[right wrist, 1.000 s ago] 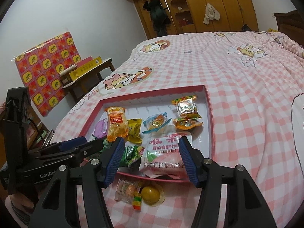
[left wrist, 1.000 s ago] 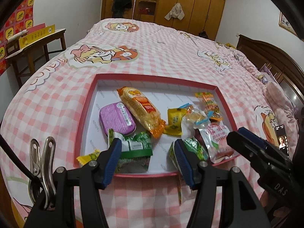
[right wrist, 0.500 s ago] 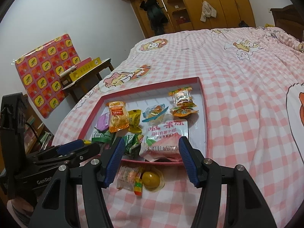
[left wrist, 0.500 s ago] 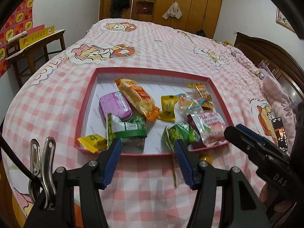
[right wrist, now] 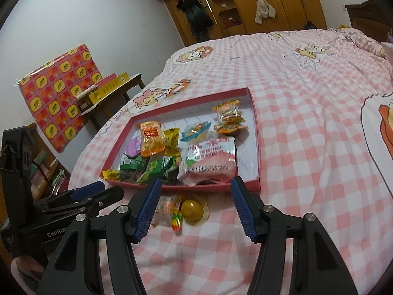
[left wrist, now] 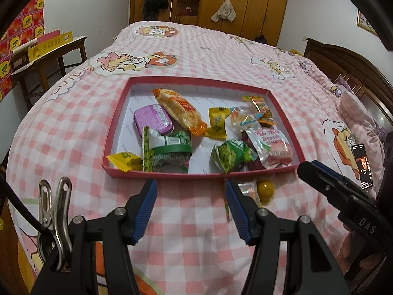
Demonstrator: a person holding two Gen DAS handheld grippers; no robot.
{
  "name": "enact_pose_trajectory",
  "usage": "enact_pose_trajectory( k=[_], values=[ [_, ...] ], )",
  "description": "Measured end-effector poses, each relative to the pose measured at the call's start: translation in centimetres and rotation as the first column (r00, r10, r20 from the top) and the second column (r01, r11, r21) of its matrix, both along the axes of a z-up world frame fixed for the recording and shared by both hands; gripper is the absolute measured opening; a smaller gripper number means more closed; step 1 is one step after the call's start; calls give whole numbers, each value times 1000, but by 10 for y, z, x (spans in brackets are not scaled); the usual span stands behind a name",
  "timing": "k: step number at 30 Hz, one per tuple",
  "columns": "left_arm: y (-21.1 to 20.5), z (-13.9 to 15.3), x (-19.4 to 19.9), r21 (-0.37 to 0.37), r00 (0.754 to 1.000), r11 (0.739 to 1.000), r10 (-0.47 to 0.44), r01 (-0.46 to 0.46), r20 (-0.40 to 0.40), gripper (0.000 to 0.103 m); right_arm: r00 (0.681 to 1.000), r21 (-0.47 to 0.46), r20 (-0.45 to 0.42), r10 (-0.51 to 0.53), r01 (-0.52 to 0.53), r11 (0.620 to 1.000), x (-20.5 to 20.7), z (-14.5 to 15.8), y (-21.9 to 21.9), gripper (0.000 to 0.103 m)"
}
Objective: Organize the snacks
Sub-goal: 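Withdraw both tools from the box toward the last loose snacks, then grasp the rainbow-strip clear packet with the left tool while the right tool grasps the yellow ball candy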
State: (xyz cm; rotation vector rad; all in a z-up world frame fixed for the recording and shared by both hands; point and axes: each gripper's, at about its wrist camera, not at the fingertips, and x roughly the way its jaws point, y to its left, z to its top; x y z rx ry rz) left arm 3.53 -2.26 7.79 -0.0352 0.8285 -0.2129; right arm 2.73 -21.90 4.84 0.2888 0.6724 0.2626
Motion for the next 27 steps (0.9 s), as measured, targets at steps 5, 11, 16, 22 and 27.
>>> enact_pose_trajectory(
  k=[5, 11, 16, 22, 27],
  values=[
    [-1, -4, -5, 2, 1000, 1000, -5, 5, -10, 61, 1000, -2, -27, 2, -3, 1000, -3, -7, 0, 60],
    [-10, -8, -4, -5, 999, 1000, -27, 27, -27, 61, 998, -9, -55, -6, 6, 1000, -3, -14, -2, 60],
    [-20, -15, -1, -5, 998, 999, -46, 46, -51, 61, 997, -7, -82, -7, 7, 1000, -1, -19, -7, 60],
    [-33, -22, 2, 4, 995, 998, -65, 65, -71, 61, 994, 14, -107, -14, 15, 1000, 3, -27, -13, 60],
    [-46, -28, 6, 16, 993, 996, -80, 82, -86, 61, 992, 39, -121, -17, 21, 999, 5, -33, -19, 60]
  ],
)
